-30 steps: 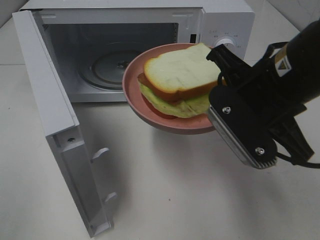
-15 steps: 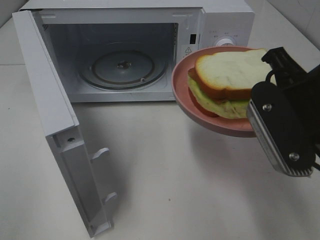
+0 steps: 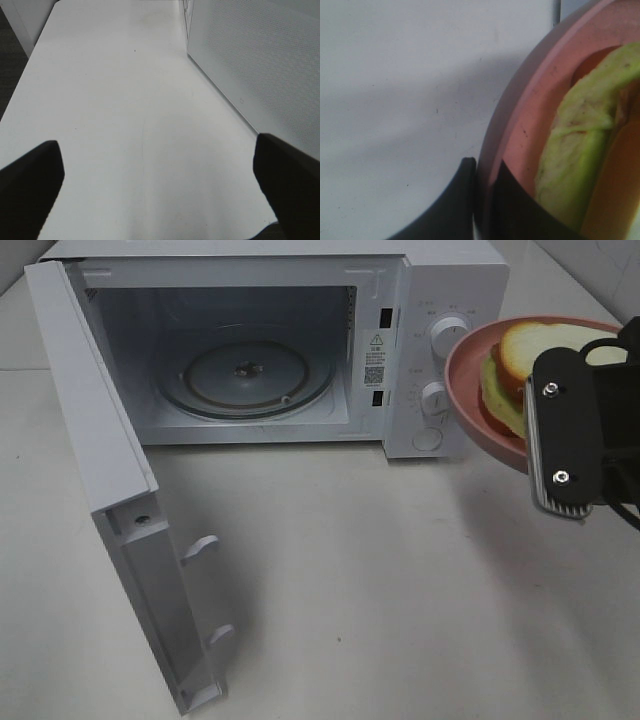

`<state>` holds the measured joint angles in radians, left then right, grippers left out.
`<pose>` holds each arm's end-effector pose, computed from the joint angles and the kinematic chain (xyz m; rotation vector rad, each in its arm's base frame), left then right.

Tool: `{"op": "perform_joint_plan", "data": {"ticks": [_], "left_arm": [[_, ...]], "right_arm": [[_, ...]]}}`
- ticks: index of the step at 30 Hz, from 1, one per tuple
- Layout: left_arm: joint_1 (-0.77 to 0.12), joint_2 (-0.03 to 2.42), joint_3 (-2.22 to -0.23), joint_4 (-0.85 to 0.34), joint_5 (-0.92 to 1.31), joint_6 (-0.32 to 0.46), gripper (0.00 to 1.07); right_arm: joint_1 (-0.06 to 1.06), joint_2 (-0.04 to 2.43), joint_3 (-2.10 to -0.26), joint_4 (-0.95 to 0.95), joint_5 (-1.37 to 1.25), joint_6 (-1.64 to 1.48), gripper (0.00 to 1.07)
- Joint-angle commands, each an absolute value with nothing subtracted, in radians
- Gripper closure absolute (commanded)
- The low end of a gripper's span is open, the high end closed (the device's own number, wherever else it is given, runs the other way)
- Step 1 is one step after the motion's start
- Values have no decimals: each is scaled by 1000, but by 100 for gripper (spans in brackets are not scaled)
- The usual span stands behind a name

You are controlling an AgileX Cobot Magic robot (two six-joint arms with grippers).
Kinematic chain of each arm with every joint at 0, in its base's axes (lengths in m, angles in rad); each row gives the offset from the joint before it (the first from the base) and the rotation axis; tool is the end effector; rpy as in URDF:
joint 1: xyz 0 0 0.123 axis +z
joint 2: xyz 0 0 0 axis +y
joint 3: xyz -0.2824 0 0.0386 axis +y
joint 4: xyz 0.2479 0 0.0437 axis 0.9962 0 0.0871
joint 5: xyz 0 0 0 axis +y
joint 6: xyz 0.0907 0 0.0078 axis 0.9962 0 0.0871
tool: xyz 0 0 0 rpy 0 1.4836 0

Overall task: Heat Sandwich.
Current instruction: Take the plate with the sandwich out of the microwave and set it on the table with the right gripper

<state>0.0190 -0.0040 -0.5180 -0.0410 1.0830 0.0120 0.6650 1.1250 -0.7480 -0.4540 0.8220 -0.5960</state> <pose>-0.0085 -0.0035 0.2804 -0.0042 2.0440 -0.0297 0.1769 0.1015 0.2686 -1.7887 1.9291 -0.5167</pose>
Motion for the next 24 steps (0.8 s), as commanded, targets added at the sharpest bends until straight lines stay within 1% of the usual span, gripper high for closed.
{"op": "perform_joint_plan", "data": {"ticks": [1, 11, 24], "left_arm": [[21, -19, -517, -41, 1071, 12, 9], [21, -19, -517, -41, 1071, 12, 9], [21, -19, -517, -41, 1071, 12, 9]], "right_arm": [[666, 1112, -749, -523, 846, -458, 107], [666, 1112, -749, -546, 952, -134, 107], [662, 1155, -749, -548, 1000, 76, 107]]}}
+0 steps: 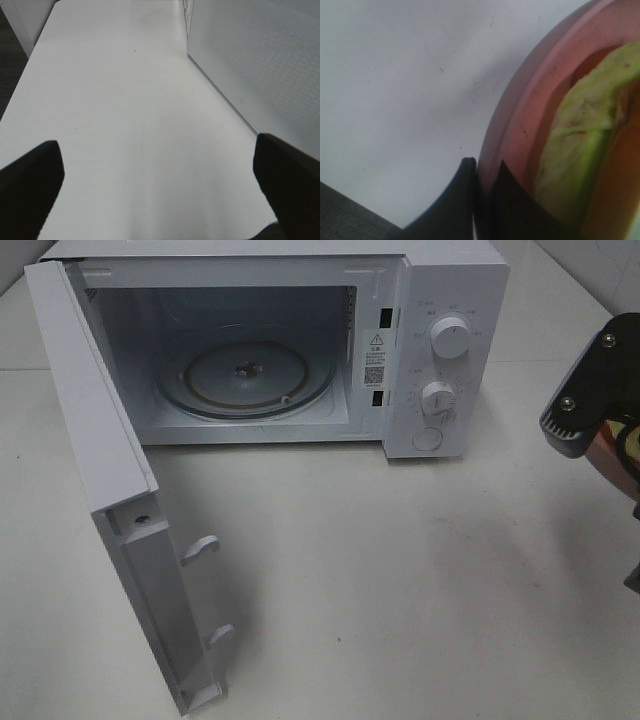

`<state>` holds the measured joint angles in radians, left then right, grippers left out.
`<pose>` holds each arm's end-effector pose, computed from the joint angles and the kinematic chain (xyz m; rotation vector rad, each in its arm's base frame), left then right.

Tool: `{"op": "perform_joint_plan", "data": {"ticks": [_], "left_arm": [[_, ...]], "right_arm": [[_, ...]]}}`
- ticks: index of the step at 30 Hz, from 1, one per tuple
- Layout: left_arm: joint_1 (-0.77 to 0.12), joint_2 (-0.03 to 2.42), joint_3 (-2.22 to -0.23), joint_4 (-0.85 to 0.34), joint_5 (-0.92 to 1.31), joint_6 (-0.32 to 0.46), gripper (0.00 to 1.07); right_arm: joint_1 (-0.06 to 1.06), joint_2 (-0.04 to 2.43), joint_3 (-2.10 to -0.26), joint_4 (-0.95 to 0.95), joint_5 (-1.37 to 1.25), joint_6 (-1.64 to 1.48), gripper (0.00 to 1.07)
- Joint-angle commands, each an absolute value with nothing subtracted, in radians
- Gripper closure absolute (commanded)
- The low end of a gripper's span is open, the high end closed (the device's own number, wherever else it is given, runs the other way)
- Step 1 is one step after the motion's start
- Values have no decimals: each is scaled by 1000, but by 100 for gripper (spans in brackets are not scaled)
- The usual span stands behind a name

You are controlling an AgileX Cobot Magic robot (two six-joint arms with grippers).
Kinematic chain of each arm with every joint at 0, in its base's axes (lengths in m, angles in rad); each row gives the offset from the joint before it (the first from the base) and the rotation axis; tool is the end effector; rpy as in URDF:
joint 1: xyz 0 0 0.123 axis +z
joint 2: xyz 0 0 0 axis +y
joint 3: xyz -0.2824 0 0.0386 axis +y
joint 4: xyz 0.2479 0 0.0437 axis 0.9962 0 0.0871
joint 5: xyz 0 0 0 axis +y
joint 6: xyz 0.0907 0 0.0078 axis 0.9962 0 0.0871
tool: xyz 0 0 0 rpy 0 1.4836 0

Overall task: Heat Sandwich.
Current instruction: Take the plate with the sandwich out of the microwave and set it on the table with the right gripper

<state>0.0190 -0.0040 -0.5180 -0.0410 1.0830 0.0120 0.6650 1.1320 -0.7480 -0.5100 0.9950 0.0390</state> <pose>-0.0085 -0.0035 0.2804 -0.0042 2.0440 -0.0297 0.1717 0.0872 0.2644 -1.1053 2.4501 -0.4689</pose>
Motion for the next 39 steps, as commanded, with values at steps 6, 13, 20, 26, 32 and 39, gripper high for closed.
{"op": "perform_joint_plan", "data": {"ticks": [6, 13, 20, 26, 32, 39], "left_arm": [[21, -19, -517, -41, 1071, 12, 9], [21, -19, -517, -41, 1071, 12, 9], [21, -19, -517, -41, 1071, 12, 9], [21, -19, -517, -41, 1071, 12, 9], [21, -19, -517, -41, 1071, 12, 9], [21, -19, -517, -41, 1071, 12, 9]], "right_arm": [[651, 1216, -749, -567, 975, 158, 107], [544, 1308, -763, -579, 918, 250, 107], [457, 1363, -763, -614, 878, 336, 107], [365, 1431, -763, -655, 834, 429, 107], [308, 1496, -763, -677, 772, 487, 107], [270, 1590, -763, -717, 698, 553, 107]]}}
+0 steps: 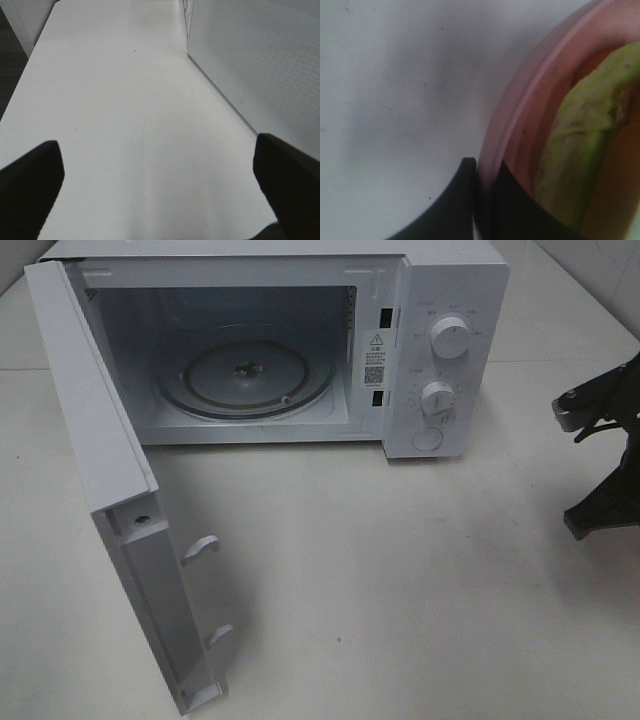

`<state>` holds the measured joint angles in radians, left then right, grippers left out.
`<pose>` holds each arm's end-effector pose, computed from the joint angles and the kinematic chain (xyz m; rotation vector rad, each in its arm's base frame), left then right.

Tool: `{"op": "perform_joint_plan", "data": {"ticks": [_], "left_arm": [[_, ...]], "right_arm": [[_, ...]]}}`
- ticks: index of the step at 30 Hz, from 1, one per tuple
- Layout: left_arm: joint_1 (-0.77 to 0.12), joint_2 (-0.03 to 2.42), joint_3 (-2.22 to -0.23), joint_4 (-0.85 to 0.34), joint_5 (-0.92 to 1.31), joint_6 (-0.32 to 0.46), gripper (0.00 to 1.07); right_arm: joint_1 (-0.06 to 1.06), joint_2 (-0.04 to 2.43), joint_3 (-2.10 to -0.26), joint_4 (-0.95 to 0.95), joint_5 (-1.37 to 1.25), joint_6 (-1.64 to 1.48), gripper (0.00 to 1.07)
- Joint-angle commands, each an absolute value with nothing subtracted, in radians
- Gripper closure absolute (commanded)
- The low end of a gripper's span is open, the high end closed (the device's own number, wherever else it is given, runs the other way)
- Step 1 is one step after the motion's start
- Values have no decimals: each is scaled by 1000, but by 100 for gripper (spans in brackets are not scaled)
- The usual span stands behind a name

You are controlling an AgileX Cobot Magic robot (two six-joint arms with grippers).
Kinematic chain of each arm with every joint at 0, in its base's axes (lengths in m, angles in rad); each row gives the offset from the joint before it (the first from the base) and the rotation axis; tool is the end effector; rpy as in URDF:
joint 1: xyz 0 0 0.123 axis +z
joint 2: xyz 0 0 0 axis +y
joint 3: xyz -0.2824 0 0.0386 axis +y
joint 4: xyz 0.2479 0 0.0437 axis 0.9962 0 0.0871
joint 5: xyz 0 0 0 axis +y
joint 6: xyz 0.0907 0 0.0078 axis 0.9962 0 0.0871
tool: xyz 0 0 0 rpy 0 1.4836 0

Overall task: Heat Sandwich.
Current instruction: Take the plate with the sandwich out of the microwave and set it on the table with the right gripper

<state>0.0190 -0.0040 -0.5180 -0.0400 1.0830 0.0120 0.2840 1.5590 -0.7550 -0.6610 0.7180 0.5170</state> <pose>-0.0085 -0.0034 0.2804 -0.0042 2.0441 -0.0285 0.2592 0.0373 0.1769 -0.3395 2.7714 -0.5358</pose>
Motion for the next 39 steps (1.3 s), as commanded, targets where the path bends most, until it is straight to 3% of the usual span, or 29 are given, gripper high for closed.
{"op": "perform_joint_plan", "data": {"ticks": [1, 27, 39], "left_arm": [[21, -19, -517, -41, 1071, 12, 9], [21, -19, -517, -41, 1071, 12, 9], [21, -19, -517, -41, 1071, 12, 9]], "right_arm": [[267, 1604, -763, -728, 687, 570, 107], [267, 1873, -763, -912, 542, 768, 107], [267, 1872, -763, -908, 549, 767, 97]]}}
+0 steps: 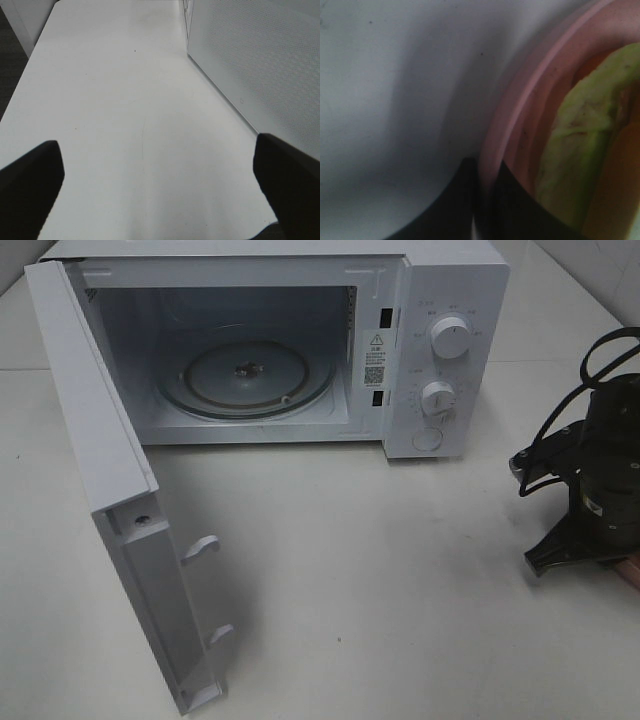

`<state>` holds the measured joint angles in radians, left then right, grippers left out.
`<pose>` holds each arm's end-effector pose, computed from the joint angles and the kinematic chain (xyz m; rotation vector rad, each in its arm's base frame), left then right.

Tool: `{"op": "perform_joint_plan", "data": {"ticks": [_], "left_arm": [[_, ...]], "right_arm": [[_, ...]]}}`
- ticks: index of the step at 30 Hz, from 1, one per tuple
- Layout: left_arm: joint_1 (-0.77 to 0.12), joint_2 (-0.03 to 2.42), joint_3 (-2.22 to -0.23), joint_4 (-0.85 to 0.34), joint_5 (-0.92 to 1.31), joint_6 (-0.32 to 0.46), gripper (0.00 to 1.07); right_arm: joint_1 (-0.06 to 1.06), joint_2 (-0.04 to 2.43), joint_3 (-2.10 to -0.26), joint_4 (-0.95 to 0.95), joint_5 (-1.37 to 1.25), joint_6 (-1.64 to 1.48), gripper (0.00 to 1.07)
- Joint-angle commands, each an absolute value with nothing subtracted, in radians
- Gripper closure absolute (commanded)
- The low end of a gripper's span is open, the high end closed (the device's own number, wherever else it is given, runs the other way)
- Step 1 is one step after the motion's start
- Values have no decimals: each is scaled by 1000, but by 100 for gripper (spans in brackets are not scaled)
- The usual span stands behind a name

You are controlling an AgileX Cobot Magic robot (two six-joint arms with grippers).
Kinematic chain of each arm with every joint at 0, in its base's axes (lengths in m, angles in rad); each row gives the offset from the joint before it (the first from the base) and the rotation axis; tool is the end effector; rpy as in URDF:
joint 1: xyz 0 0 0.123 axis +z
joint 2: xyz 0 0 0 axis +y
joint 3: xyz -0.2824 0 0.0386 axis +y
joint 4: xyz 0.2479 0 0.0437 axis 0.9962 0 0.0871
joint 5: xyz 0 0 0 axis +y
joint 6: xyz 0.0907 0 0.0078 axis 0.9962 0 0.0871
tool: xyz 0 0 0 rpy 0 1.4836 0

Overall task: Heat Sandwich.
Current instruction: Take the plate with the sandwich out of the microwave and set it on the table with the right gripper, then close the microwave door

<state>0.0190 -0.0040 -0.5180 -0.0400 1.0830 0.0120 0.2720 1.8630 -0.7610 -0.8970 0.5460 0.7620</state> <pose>-0.0085 -0.0034 0.2804 -0.0042 2.0441 -0.0285 0.2847 0.0410 0.0993 -0.4095 2.8226 -0.5714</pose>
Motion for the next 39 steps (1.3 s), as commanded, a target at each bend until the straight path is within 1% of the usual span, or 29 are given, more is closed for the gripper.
{"op": "perform_joint_plan", "data": {"ticks": [1, 2, 3, 4, 6, 7, 8, 9, 10, 11, 12, 13, 14, 15, 16, 17, 18, 19, 21, 24, 25, 27, 28, 32, 33, 39], "left_arm": [[21, -19, -517, -41, 1071, 12, 9], [21, -19, -517, -41, 1071, 12, 9], [21, -19, -517, -41, 1071, 12, 9], [21, -19, -517, -41, 1071, 12, 9], [21, -19, -517, -41, 1071, 12, 9], [21, -19, -517, -41, 1071, 12, 9], [21, -19, -517, -41, 1071, 12, 9], [21, -19, -517, -41, 1071, 12, 9], [21, -19, -517, -41, 1071, 12, 9], [21, -19, -517, -41, 1071, 12, 9], [21, -19, -517, -41, 1071, 12, 9], [21, -19, -517, -41, 1071, 12, 9], [21, -19, -517, -41, 1071, 12, 9], [21, -19, -517, -41, 1071, 12, 9], [21, -19, -517, -41, 1071, 12, 9], [21, -19, -517, -41, 1071, 12, 9], [21, -19, -517, -41, 1071, 12, 9], [21, -19, -517, -41, 1071, 12, 9], [21, -19, -517, -41, 1071, 12, 9], [21, -19, -517, -41, 1071, 12, 9], [21, -19, -517, -41, 1071, 12, 9], [21, -19, -517, -41, 1071, 12, 9], [21, -19, -517, -41, 1071, 12, 9], [21, -19, -517, -41, 1071, 12, 9], [21, -19, -517, -41, 1071, 12, 9], [21, -19, -517, -41, 1071, 12, 9]], "right_arm": [[267, 1871, -763, -903, 550, 767, 94], [267, 1864, -763, -895, 550, 764, 91], [267, 1841, -763, -873, 550, 741, 84], [267, 1841, -763, -873, 550, 741, 84], [267, 1808, -763, -838, 550, 698, 75], [267, 1772, -763, -794, 551, 644, 65], [267, 1755, -763, -767, 554, 619, 60], [267, 1755, -763, -767, 554, 619, 60], [267, 1734, -763, -737, 559, 587, 56], [267, 1690, -763, -679, 573, 525, 49], [267, 1667, -763, -642, 578, 491, 46], [267, 1649, -763, -611, 586, 456, 43], [267, 1649, -763, -611, 586, 456, 43], [267, 1624, -763, -568, 593, 419, 40], [267, 1580, -763, -482, 609, 346, 35], [267, 1555, -763, -442, 622, 307, 33], [267, 1555, -763, -442, 622, 307, 33], [267, 1528, -763, -410, 632, 276, 31], [267, 1455, -763, -304, 665, 176, 27], [267, 1406, -763, -248, 688, 133, 28], [267, 1357, -763, -192, 715, 98, 28], [267, 1303, -763, -149, 742, 71, 29], [267, 1303, -763, -149, 742, 71, 29], [267, 1167, -763, -104, 814, 42, 31], [267, 1167, -763, -104, 814, 42, 31], [268, 985, -763, -101, 917, 42, 31]]}}
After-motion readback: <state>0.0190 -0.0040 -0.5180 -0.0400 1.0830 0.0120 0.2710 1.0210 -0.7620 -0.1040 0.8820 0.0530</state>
